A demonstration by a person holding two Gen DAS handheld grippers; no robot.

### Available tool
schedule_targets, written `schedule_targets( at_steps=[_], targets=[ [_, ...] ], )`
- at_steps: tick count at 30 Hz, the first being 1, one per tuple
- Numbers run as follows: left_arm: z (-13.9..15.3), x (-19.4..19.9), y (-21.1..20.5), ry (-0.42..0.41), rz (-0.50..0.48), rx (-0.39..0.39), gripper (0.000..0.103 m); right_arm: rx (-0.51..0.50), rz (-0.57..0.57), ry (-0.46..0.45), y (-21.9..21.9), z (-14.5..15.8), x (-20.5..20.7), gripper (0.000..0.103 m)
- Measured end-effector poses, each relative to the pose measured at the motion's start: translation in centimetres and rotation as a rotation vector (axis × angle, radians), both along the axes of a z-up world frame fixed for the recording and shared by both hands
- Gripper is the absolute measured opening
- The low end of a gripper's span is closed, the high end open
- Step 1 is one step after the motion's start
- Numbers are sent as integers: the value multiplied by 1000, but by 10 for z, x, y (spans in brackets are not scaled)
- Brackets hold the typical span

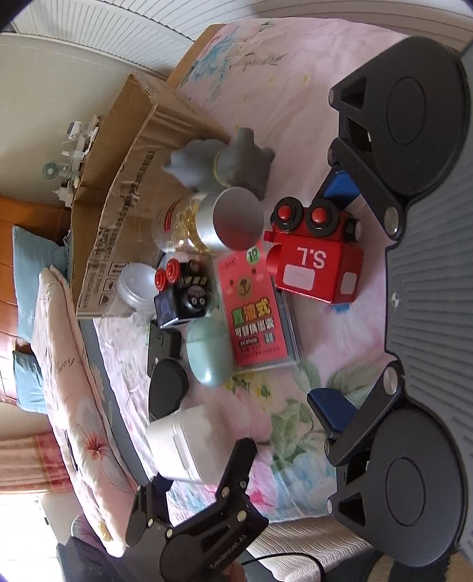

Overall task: Organize rigid objects
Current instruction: 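Close left tool on the frosted white box while right tool lowers over the red train, then close the right tool on the red 'S.L' toy train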

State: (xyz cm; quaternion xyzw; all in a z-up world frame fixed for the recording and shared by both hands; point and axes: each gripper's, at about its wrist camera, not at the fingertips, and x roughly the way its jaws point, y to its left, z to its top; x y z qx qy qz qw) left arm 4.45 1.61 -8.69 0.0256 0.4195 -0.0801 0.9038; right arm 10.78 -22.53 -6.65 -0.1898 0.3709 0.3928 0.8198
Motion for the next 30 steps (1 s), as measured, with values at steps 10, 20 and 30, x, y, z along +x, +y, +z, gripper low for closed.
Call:
schedule_targets(
  at_steps=[10,20,30],
  targets=[
    [0,0,-1,-9,-3,6,102,19,-125,-18,-18,-2,21,103],
    [5,1,-3,-49,15,42,83,15,-176,-48,-12,-2,19,96],
    [9,3,-2,-55,17,30,83,23,-174,-43,-8,1,13,82]
  ],
)
